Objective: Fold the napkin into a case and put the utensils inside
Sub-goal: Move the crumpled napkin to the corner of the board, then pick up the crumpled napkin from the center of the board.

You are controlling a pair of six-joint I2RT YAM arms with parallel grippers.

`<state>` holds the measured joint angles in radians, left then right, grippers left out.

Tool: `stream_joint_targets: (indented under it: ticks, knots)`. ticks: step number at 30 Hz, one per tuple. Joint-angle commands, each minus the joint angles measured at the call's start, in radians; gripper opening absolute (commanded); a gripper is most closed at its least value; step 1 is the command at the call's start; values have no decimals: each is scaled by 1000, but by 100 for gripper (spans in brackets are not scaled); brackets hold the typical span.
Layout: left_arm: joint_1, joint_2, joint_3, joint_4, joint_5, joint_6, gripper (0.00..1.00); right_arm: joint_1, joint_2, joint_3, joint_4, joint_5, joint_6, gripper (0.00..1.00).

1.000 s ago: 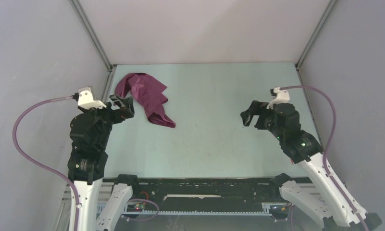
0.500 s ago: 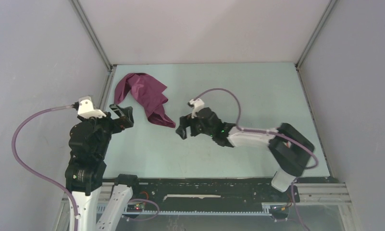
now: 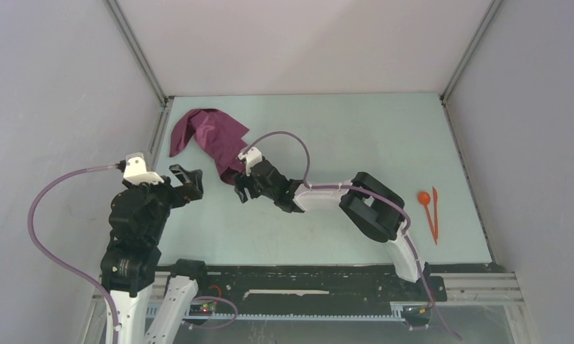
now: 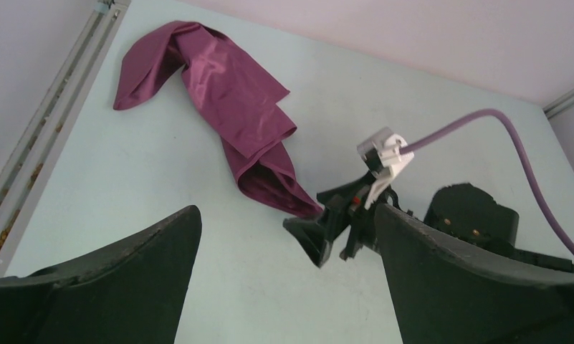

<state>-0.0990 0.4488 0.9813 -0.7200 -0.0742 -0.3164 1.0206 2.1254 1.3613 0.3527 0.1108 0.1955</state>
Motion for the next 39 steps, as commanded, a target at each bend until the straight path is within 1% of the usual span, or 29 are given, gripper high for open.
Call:
stream_joint_targets:
  ticks: [1,4,5,6,8,10,11,12,13,14,15,17,18,21,22,24,25,26,28,31,32,34,35,37,38,39]
  knots:
    - [-11,-5,-14,5,17,-22,100,16,48,122,-106,162,-103,82]
    - [-13,0,-19,5,19,-24,100,17,92,189,-168,184,-113,78]
    - [-13,3,-19,7,21,-25,100,17,111,211,-182,185,-122,75]
    - [-13,7,-20,7,23,-27,100,17,129,235,-198,183,-130,69]
    - [-13,19,-20,7,27,-40,100,19,153,277,-238,187,-128,54]
    - [-13,31,-23,4,36,-56,100,19,147,285,-261,187,-112,38]
    - [-14,38,-26,4,39,-66,100,21,128,275,-269,177,-101,28]
    - [-13,48,-32,2,41,-77,100,20,88,253,-286,166,-84,15]
    - [-13,58,-39,-3,37,-95,99,20,47,229,-305,161,-45,0]
    - [-14,69,-45,-5,35,-106,100,17,-3,189,-326,153,-17,0]
    - [-13,80,-55,-7,34,-117,99,12,-58,149,-342,105,10,0]
    - [-13,105,-80,-7,41,-141,99,-4,-176,62,-444,42,83,0]
    - [-13,123,-94,-6,50,-154,99,-15,-237,4,-476,-14,113,0]
    - [-13,188,-144,21,108,-186,98,-65,-393,-149,-564,-257,168,0]
    - [-14,217,-160,32,134,-193,96,-81,-436,-191,-594,-332,173,0]
    - [-30,293,-184,59,201,-198,88,-96,-517,-284,-620,-411,174,0]
    - [-64,336,-189,67,207,-199,85,-96,-562,-329,-612,-424,173,0]
    - [-116,383,-185,67,185,-199,84,-96,-602,-380,-597,-428,175,0]
    - [-242,492,-161,66,111,-215,80,-99,-673,-464,-570,-412,191,0]
    - [-384,611,-138,81,26,-317,65,-127,-758,-571,-529,-390,236,0]
    - [-416,628,-147,106,2,-354,62,-141,-778,-600,-514,-389,247,0]
    - [-469,615,-222,206,-41,-420,62,-164,-817,-644,-487,-394,264,0]
    - [-493,592,-271,302,-52,-439,64,-173,-837,-662,-472,-396,269,0]
    - [-544,537,-356,431,-112,-447,74,-196,-871,-688,-465,-403,270,0]
    - [-556,527,-387,477,-115,-446,78,-209,-885,-697,-466,-411,267,0]
    - [-557,539,-402,513,-100,-442,81,-220,-897,-703,-472,-416,264,0]
